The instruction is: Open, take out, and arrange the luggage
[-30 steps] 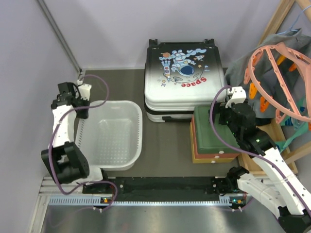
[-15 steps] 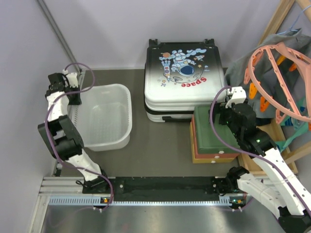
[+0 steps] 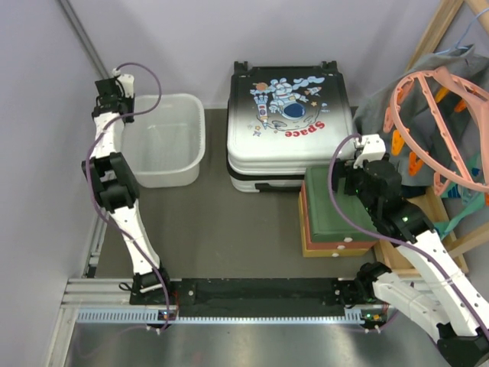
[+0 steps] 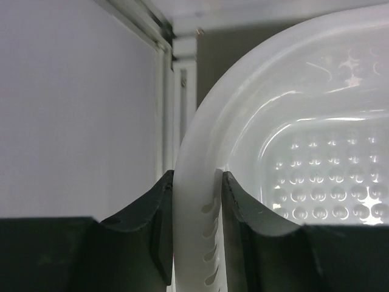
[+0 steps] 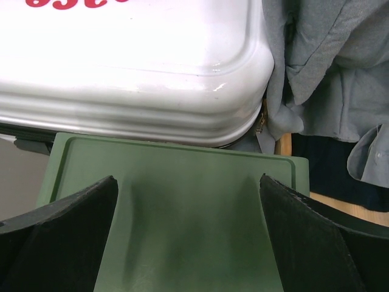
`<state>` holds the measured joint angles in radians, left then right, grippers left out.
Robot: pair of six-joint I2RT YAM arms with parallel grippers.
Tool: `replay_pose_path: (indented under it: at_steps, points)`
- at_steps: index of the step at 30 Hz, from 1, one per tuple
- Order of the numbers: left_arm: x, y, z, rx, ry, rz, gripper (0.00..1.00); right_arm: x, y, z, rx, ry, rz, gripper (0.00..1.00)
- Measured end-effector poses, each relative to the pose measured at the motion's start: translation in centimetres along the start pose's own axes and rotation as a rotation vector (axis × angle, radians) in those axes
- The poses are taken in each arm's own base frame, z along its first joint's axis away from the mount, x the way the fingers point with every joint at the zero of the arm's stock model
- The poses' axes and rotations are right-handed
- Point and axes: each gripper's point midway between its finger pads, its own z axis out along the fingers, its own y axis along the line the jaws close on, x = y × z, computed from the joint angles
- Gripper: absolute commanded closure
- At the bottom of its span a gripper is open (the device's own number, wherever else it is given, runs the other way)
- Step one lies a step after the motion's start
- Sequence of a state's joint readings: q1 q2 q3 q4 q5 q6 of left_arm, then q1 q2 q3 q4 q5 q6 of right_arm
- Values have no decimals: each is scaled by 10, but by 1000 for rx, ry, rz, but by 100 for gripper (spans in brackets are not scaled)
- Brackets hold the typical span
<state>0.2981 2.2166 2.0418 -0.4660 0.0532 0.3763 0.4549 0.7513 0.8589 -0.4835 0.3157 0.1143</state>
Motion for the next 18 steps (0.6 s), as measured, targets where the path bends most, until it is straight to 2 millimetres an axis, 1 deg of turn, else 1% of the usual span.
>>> replay_pose_path:
  at_steps: [3, 5, 7, 8, 9, 12, 13, 16, 18]
  points:
    - [-23, 9, 16, -67, -51, 11, 100, -6, 0, 0, 2, -1, -3, 1]
    - [-32, 18, 23, -118, -76, 15, 100, -9, 0, -1, 5, -4, -1, 1]
    - [-38, 25, 27, -153, -95, 21, 98, -13, -2, -3, 14, -4, 1, 1]
    - [-43, 30, 30, -178, -111, 26, 94, -13, -4, -4, 26, 5, 2, 1]
    - [-46, 33, 32, -194, -123, 29, 79, -14, -6, -5, 37, 18, 6, 1]
    - [-50, 41, 36, -237, -143, 36, 54, -16, -12, -7, 89, 71, 19, 1]
    - [-49, 43, 37, -245, -143, 39, 42, -16, -14, -6, 108, 88, 26, 1]
    - [-47, 49, 38, -291, -142, 66, 30, -10, -21, -5, 159, 135, 41, 1]
    - [-40, 49, 41, -301, -128, 63, 27, 0, -32, -5, 202, 177, 72, 1]
